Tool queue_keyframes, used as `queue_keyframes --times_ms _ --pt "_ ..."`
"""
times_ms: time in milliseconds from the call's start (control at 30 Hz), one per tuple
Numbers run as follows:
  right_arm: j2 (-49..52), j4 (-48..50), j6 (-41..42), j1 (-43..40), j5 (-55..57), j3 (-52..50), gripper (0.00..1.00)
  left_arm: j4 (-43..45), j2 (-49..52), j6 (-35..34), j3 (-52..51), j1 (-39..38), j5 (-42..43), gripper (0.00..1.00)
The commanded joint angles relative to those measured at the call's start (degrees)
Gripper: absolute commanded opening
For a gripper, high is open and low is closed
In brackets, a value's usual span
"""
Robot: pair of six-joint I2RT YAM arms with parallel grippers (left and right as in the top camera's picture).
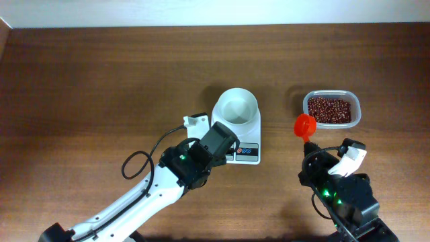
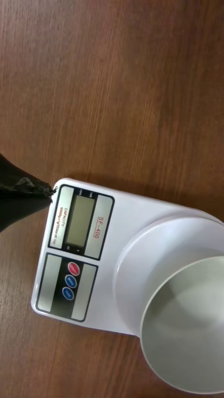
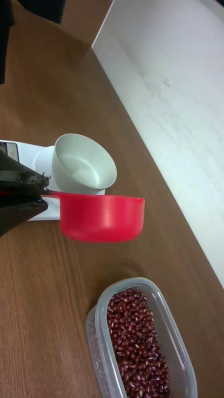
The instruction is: Scoop and weigh 50g on scale
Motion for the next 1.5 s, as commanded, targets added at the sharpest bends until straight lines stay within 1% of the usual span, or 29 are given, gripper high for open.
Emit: queue_keyframes --times_ms 0,100,200,300,400,467,600,800,1467 --pt "1.0 0.1 -0.4 -0.2 0.7 0.5 0.04 2.6 -0.3 -0.9 -0.2 0.0 3.7 0.00" --pt "2.2 0.1 0.0 -0.2 0.7 0.5 0.04 9.0 4.0 -0.9 -0.2 -1.5 4.2 0.00" --pt "2.5 0.1 0.0 -0.2 0.5 0.5 0.04 13.5 12.2 -6.4 -0.2 -4.1 4.7 0.00" --pt "2.5 0.0 0.0 -0.2 0.5 0.5 0.04 18.2 18.4 -6.5 -0.2 -6.1 8.5 0.00" --pt "2.5 0.0 0.0 -0.2 0.1 0.5 0.04 22.6 22.5 -6.5 -0.2 -7.0 8.2 0.00" --pt "2.5 0.0 0.0 -0.2 -0.7 0.5 0.04 24.1 22.7 -6.5 -0.2 -6.9 8.0 0.00" --pt "2.5 -0.2 0.0 -0.2 -0.9 0.5 0.04 24.5 22.7 -6.5 -0.2 -6.9 3.3 0.00" --pt "2.5 -0.2 0.0 -0.2 -0.9 0.5 0.04 24.5 22.7 -6.5 -0.2 -6.9 1.5 0.00" --pt "2.5 -0.2 0.0 -0.2 -1.0 0.5 0.04 25.4 24.5 -6.5 -0.2 -6.9 1.6 0.00"
